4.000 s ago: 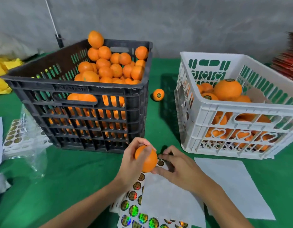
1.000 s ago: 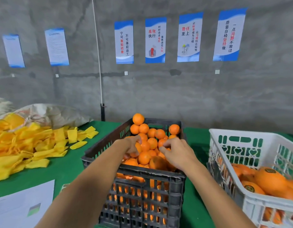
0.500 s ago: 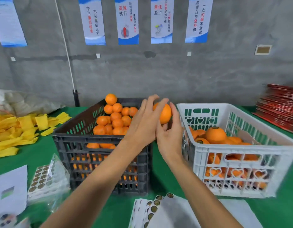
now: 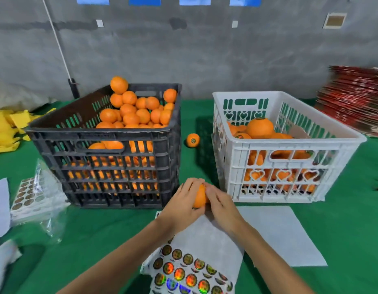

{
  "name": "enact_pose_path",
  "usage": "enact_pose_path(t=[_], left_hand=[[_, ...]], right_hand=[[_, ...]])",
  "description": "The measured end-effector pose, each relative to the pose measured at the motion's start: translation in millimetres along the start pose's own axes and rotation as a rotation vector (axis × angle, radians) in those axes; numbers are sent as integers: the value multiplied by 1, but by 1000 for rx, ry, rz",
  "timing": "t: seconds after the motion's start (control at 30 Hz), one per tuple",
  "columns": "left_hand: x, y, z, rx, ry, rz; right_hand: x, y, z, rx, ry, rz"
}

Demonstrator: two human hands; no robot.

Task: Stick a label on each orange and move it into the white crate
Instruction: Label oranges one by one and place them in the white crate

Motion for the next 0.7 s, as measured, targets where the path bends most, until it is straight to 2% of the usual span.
enact_pose_path(t=[0.13, 0.3, 0.4, 0.5, 0.7], left_hand=[[-18, -17, 10, -114, 145, -104], [-32, -28, 1, -301, 316, -253], [-37, -30, 1, -470, 397, -247], [-38, -28, 2, -595, 435, -189], [-39, -24, -4, -495, 442, -169]], right_hand=[[1, 4, -1, -285, 38, -76], [-4, 7, -2, -649, -82, -176], [-2, 7, -3, -769, -107, -191], [1, 6, 2, -805, -108, -226], [5, 7, 3, -663, -77, -124]])
Point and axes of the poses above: each hand's wrist, its own x-axis towards the middle knuckle, its own z-axis out of the palm, y = z × x, the point moved 6 cm from there along x, towards the middle knuckle, and after that the axes turned 11 degrees about z, right-handed, at the moved point
